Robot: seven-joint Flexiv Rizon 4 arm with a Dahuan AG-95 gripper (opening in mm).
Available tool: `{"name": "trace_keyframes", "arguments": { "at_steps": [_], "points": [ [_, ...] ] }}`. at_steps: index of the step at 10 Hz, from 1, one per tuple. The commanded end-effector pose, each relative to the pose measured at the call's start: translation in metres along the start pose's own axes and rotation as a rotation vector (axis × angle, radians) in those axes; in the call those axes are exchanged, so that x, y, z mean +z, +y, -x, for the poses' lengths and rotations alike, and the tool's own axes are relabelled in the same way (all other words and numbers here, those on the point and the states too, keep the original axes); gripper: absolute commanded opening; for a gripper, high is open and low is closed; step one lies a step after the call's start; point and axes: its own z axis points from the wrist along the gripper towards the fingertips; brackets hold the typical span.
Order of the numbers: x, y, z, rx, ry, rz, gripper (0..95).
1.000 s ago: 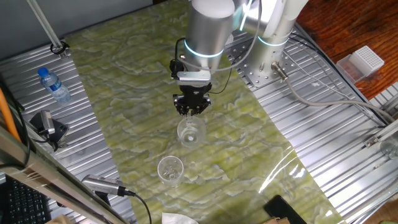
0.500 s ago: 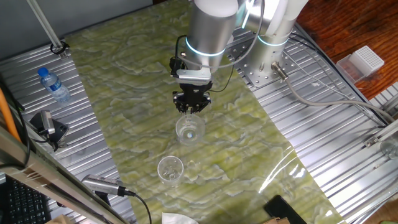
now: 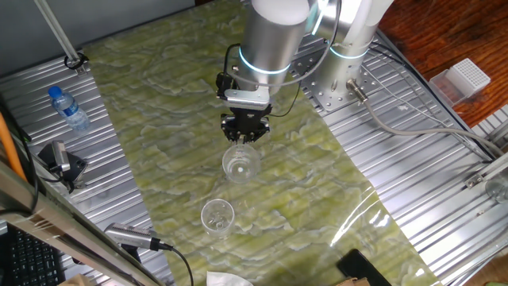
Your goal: Pour the water from one cup into another empty cup
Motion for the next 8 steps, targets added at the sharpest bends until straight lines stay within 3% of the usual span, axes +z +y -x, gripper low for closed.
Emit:
{"name": "trace_keyframes", "arguments": {
  "at_steps": [1,5,8],
  "points": [
    [-0.003,-0.007,0.002,0.014,0.010,0.004,0.0],
    [-0.005,-0.020,0.005,0.030,0.016,0.014,0.0],
    [-0.013,-0.036,0.002,0.024,0.036,0.044,0.0]
  ]
}}
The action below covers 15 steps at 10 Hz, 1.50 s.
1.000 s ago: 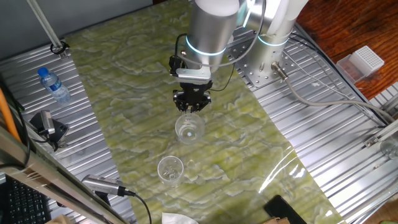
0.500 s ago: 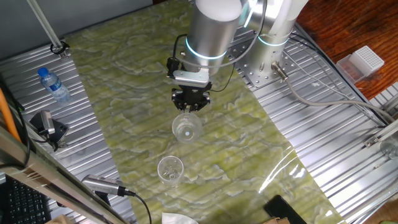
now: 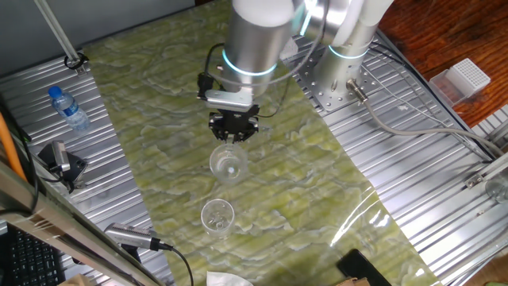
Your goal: Pour the water from one cup into another empty cup
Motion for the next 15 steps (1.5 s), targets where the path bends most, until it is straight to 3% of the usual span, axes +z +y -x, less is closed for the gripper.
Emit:
{"name": "trace_keyframes", "arguments": {
  "at_steps": [1,3,6,11,15],
  "points": [
    [-0.004,-0.011,-0.002,0.000,0.006,0.013,0.0],
    [-0.011,-0.021,0.000,0.012,0.021,0.030,0.0],
    [-0.019,-0.032,0.006,0.028,0.069,0.055,0.0],
    [-0.021,-0.036,0.009,0.015,0.186,0.061,0.0],
    [-0.023,-0.035,0.013,0.010,0.208,0.059,0.0]
  ]
}}
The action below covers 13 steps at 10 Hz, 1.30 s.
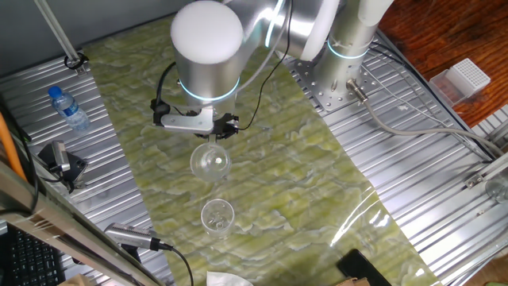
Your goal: Pour the water from one cup into another empty cup
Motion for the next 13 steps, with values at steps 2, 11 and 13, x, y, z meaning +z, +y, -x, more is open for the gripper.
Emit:
{"name": "trace_keyframes", "arguments": {
  "at_steps": [2,11,13],
  "points": [
    [-0.001,0.003,0.008,-0.002,0.004,-0.006,0.0],
    [-0.005,0.011,0.024,-0.008,0.065,-0.037,0.0],
    [-0.007,0.012,0.025,-0.007,0.073,-0.042,0.0]
  ]
}}
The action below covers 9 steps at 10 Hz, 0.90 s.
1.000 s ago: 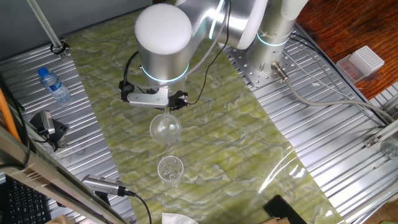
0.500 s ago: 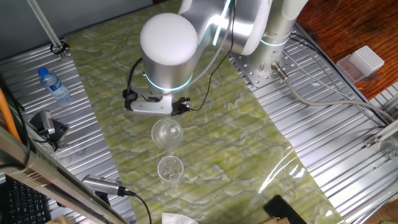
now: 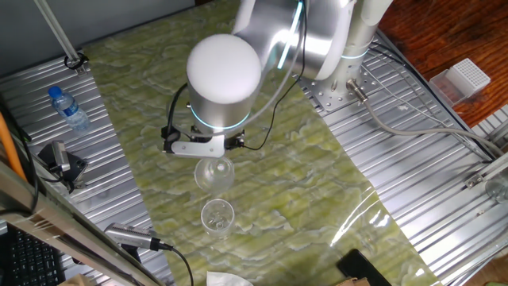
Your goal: Pour the water from one cup into another empty cup
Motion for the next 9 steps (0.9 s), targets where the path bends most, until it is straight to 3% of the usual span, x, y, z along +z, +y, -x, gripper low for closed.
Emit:
{"name": "trace_keyframes", "arguments": {
  "at_steps": [1,4,9],
  "points": [
    [-0.002,0.001,0.001,-0.005,0.010,-0.005,0.0],
    [-0.004,0.004,0.006,-0.004,0.035,-0.022,0.0],
    [-0.007,0.003,0.012,0.001,0.048,-0.035,0.0]
  ]
}}
